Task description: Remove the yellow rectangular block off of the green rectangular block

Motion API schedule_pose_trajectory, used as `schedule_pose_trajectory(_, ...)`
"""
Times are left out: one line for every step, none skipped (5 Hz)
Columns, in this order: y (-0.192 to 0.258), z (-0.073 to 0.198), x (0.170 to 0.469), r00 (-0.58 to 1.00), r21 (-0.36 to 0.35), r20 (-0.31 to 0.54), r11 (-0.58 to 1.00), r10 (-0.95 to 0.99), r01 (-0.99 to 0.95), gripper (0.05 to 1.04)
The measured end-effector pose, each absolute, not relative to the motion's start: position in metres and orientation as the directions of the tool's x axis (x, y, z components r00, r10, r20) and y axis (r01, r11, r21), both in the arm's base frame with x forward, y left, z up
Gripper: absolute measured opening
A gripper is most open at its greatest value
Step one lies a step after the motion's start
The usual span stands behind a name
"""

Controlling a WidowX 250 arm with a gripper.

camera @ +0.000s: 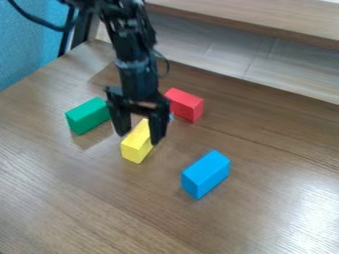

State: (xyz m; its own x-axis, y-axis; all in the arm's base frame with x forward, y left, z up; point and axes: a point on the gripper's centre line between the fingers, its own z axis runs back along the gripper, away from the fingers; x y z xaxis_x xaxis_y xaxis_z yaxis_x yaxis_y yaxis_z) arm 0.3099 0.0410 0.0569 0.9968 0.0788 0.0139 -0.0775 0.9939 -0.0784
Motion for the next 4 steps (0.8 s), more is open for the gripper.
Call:
schedule_pose_trajectory(0.055, 0.097, 0.304, 0.988, -0.104, 0.099, 0.989, 0.119, -0.108, 1.0)
schedule_pose_trajectory(0.068, 0.12, 0.3, 0.98, -0.12, 0.134, 0.984, 0.149, -0.133, 1.0)
schedule_pose_trajectory(0.077, 0.134, 0.3, 0.976, -0.125, 0.153, 0.983, 0.155, -0.137, 1.001)
schedule_pose_trajectory(0.089, 0.137, 0.296, 0.972, -0.133, 0.152, 0.978, 0.178, -0.159, 1.0)
